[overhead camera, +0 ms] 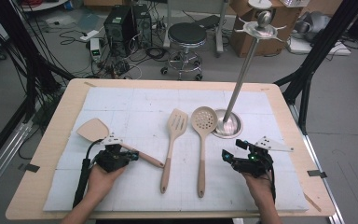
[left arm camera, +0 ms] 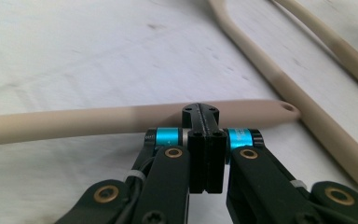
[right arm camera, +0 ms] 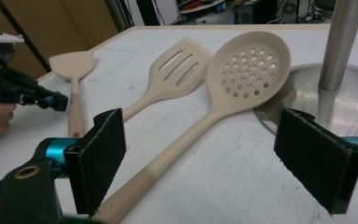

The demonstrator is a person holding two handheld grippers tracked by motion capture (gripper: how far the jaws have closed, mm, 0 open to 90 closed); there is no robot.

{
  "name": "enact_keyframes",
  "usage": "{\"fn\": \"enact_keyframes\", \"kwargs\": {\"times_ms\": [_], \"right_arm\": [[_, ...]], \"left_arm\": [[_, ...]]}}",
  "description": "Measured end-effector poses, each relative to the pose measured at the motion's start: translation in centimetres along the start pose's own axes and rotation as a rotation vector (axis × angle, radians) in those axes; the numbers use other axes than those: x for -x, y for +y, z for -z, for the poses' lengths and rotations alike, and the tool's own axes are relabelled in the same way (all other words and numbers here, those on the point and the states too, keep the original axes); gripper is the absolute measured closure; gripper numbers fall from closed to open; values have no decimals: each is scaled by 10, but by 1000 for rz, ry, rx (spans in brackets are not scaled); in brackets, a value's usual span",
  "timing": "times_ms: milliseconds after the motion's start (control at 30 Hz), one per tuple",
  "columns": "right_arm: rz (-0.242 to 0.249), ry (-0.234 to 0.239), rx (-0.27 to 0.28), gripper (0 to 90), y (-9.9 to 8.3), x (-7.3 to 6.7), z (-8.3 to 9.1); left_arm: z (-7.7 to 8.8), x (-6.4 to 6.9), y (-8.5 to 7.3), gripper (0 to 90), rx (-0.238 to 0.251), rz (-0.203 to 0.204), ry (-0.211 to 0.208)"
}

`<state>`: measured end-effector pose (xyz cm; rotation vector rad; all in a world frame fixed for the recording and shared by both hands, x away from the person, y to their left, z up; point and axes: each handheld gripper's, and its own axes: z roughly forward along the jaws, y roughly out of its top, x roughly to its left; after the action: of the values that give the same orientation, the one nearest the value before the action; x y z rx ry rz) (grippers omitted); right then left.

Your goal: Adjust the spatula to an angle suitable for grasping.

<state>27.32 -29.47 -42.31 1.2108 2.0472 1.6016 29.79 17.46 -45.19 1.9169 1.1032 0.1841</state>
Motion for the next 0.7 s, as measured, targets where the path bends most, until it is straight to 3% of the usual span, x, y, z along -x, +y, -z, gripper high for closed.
{"fn": "enact_keyframes", "kwargs": {"times_ms": [67, 100, 133, 400, 533, 600, 700], "right_arm": [[1, 1, -1, 160, 0, 0, 0], [1, -1, -1, 160, 0, 0, 0], [-3, 0, -4, 160, 0, 0, 0], [4, 0, -3, 160, 0, 0, 0], [3, -1, -4, 159, -1, 0, 0], [3, -2, -2, 159, -1, 0, 0], [0, -2, -1, 160, -1, 0, 0]], "left_arm": [[3, -11, 5, 900, 24, 32, 13], [6, -18, 11, 900, 34, 7, 77], [6, -18, 11, 900, 34, 7, 77], [5, -65, 23, 900, -13, 55, 177], [5, -81, 21, 900, -34, 87, 206], [9, -84, 21, 900, -42, 98, 184], [11, -83, 20, 900, -59, 77, 183]]}}
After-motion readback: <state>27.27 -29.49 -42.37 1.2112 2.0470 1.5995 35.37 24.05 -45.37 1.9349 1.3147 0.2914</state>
